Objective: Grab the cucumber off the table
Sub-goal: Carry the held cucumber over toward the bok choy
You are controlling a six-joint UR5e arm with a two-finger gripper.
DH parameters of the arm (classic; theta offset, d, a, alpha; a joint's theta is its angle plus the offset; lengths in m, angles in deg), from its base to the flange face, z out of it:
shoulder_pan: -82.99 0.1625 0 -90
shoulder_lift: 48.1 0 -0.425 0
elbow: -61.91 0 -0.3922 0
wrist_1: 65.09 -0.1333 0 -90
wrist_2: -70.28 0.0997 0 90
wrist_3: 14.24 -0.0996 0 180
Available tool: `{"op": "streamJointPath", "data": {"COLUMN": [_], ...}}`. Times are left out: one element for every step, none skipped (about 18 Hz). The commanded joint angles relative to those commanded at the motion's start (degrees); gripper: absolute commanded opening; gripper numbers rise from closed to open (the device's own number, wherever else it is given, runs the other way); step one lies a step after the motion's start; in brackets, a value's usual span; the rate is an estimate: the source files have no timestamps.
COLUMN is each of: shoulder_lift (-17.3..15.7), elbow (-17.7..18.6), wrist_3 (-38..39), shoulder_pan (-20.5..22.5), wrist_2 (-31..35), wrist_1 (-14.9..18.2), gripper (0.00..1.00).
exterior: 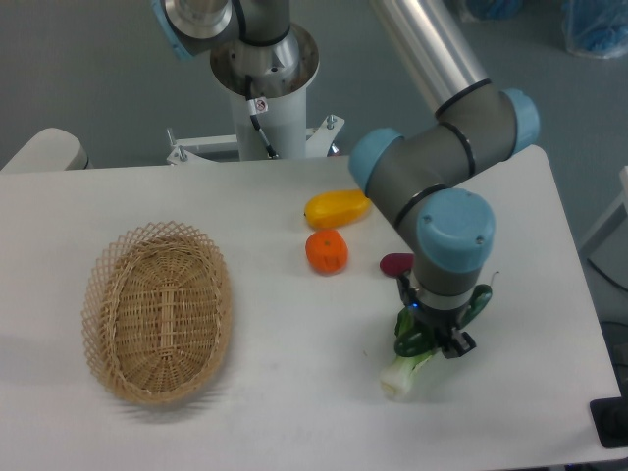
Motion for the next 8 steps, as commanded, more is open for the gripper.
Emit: {"op": "streamJointPath", "data": {"shoulder_lift": [0.09, 0.09, 0.09, 0.18, 0.35, 0.35, 0.44, 0.44], "elbow": [-0.09, 0.0, 0.0, -0.09, -0.09, -0.09, -0.26, -0.26], "wrist_3": [-0.09, -0.44, -1.23, -1.58, -1.59, -1.67, -1.67, -1.76], "shoulder_pan": [0.09, 0.26, 0.44, 0.44, 0.53, 0.62, 0.62, 0.62], "wrist_2": [0.0, -0.09, -0.09, -0.09, -0.09, -0.09, -0.09, -0.09], "wrist_1": [0.0, 0.0, 0.0, 0.0, 0.0, 0.0, 0.0, 0.0], "gripper": [0.25, 0.25, 0.25, 0.25, 0.25, 0.25, 0.25, 0.25]}}
